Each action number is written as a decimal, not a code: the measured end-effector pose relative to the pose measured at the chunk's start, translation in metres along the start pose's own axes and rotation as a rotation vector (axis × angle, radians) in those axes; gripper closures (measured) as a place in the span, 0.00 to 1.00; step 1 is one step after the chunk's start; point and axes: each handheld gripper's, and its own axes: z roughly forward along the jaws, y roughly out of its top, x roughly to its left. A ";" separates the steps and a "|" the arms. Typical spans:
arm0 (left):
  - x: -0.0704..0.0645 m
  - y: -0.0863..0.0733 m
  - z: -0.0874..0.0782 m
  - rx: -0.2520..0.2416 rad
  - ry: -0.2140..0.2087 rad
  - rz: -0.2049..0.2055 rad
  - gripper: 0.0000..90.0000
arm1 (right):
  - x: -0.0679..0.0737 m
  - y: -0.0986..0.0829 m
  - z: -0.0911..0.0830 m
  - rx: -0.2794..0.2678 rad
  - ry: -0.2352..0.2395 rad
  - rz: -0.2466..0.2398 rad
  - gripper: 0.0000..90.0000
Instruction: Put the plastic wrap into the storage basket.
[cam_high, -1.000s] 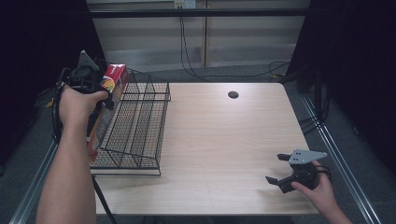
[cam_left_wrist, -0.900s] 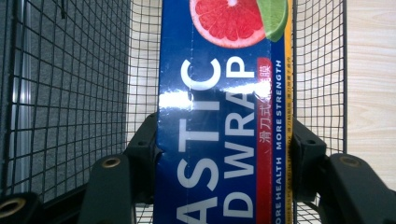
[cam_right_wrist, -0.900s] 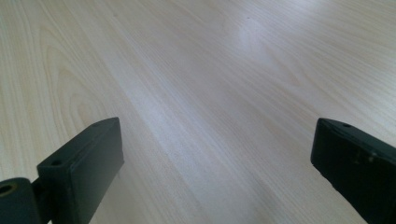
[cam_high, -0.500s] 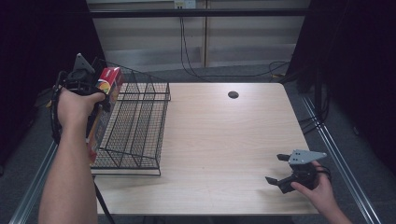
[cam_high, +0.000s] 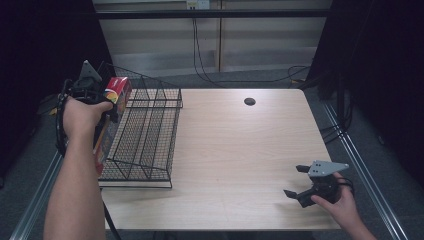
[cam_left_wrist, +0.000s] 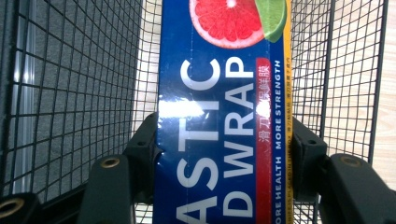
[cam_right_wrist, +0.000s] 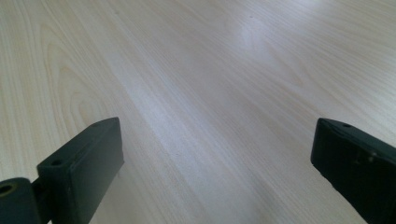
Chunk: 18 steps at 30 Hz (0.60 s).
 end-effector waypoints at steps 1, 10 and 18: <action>0.000 0.001 0.001 0.002 0.000 0.008 0.47 | 0.000 0.000 0.000 -0.001 0.005 -0.003 0.02; -0.004 0.003 0.007 0.023 0.018 0.017 0.46 | 0.000 0.000 0.001 -0.002 0.009 -0.005 0.02; -0.009 0.005 0.012 0.038 0.027 0.032 0.46 | 0.000 0.000 0.001 -0.002 0.007 -0.006 0.02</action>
